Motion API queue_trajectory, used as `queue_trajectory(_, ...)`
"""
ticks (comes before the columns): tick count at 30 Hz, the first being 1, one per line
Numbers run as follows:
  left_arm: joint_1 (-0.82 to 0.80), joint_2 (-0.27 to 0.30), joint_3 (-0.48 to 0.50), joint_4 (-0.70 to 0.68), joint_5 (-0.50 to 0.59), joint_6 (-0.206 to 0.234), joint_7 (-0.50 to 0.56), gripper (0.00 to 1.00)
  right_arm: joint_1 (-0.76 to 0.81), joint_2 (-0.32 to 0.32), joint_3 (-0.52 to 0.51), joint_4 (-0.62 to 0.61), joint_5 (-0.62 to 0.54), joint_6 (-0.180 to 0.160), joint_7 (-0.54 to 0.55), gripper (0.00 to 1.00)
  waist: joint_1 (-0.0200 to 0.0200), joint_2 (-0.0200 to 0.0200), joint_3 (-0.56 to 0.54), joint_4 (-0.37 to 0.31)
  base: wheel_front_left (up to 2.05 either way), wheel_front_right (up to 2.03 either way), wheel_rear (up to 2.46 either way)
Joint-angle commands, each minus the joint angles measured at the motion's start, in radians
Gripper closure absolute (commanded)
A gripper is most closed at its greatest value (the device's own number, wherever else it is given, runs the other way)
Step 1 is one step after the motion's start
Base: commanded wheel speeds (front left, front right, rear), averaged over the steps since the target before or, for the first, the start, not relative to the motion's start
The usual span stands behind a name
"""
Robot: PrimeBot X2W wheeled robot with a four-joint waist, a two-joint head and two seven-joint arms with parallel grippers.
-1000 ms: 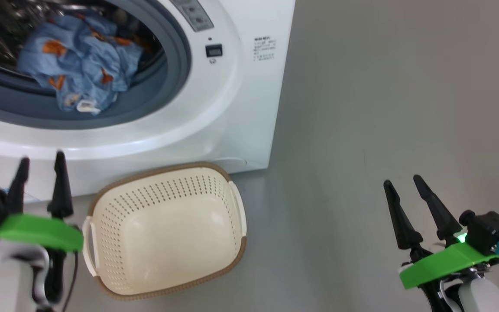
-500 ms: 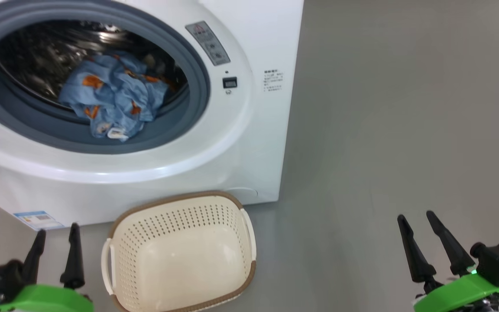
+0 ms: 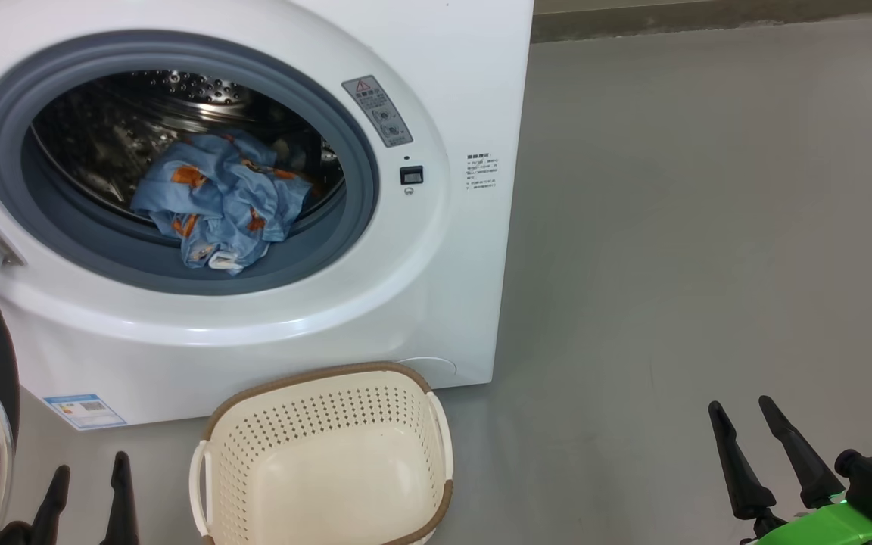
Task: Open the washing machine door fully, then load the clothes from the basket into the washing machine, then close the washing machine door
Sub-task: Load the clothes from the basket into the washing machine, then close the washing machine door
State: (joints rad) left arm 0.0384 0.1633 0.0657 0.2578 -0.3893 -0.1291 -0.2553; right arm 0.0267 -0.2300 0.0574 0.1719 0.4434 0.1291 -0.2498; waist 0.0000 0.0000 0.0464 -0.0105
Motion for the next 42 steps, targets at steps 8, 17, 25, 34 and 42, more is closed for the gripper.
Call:
queue_trajectory(8, -0.020, 0.014, 0.045, -0.043, 0.018, -0.002, -0.006, 0.00, 0.009, -0.017, 0.020, -0.028, 0.007, 0.002, -0.012, 0.00, 0.0000, 0.0000, -0.003, -0.002, 0.00, 0.00, 0.00)
queue_trajectory(17, -0.013, 0.010, 0.048, -0.048, 0.020, -0.002, -0.006, 0.00, 0.014, -0.023, 0.023, -0.026, 0.008, 0.002, -0.012, 0.00, 0.0000, 0.0000, -0.010, -0.001, -0.07, 0.07, 0.00)
queue_trajectory(25, -0.016, 0.007, 0.047, -0.052, 0.022, -0.002, -0.006, 0.00, 0.009, -0.022, 0.026, -0.027, 0.010, 0.002, -0.012, 0.00, 0.0000, 0.0000, -0.003, 0.003, -0.96, 0.96, 0.00)
queue_trajectory(34, -0.009, 0.016, 0.045, -0.064, 0.009, -0.002, -0.006, 0.00, 0.006, -0.018, 0.025, -0.026, 0.008, 0.002, -0.012, 0.00, 0.0000, 0.0000, -0.003, 0.001, -1.14, 1.14, 0.00)
queue_trajectory(42, -0.013, 0.014, 0.031, -0.071, 0.009, -0.002, -0.006, 0.00, 0.009, -0.018, 0.023, -0.027, 0.008, 0.002, -0.012, 0.00, 0.0000, 0.0000, -0.008, 0.015, -0.13, 0.13, 0.00)
